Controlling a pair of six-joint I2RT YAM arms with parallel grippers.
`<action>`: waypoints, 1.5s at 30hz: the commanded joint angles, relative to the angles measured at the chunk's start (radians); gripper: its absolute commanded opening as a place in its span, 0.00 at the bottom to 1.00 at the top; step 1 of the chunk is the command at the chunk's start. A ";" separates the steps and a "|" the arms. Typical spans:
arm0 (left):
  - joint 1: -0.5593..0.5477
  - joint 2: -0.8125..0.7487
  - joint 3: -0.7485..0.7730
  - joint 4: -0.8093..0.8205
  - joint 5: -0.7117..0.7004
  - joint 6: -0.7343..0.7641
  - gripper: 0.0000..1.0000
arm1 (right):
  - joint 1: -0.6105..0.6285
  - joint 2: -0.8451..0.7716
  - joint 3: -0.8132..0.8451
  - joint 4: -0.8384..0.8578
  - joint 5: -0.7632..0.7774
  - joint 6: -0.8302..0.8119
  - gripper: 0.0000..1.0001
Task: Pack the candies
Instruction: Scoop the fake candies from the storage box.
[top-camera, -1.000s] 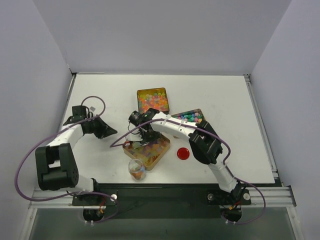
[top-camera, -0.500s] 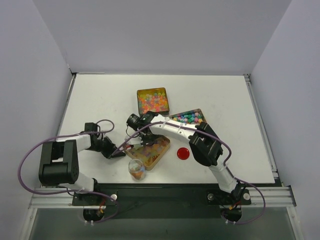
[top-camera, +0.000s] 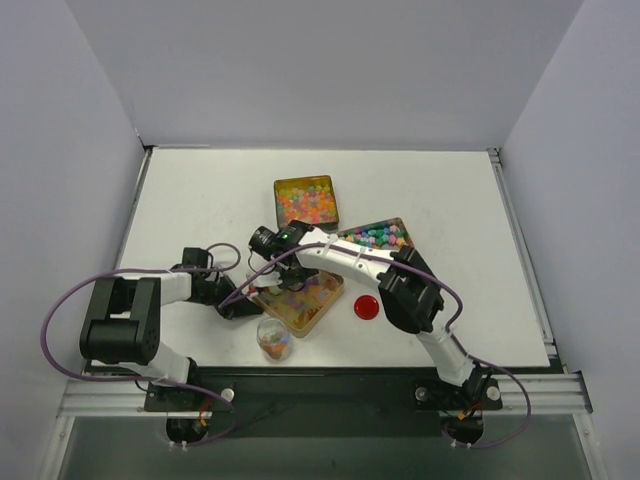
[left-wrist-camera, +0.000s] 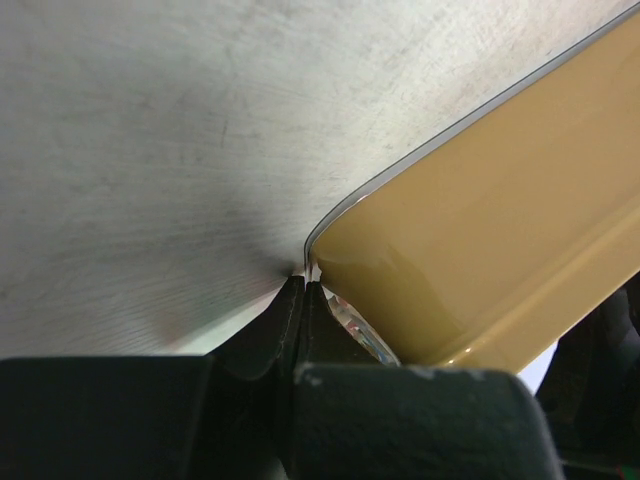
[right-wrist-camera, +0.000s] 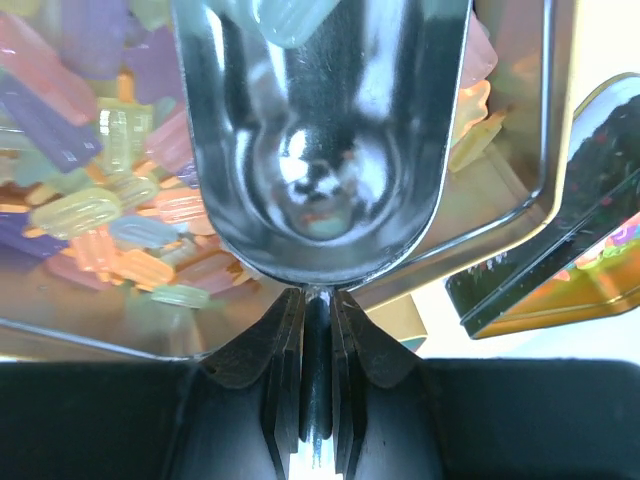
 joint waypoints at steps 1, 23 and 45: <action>-0.005 0.009 -0.004 0.125 -0.041 -0.022 0.00 | 0.021 0.037 0.051 -0.036 -0.196 0.042 0.00; 0.077 0.026 0.042 0.075 -0.021 0.026 0.00 | -0.162 -0.099 -0.194 0.120 -0.544 0.073 0.00; 0.234 0.003 0.317 -0.395 0.073 0.360 0.52 | -0.160 -0.417 -0.191 -0.049 -0.345 -0.033 0.00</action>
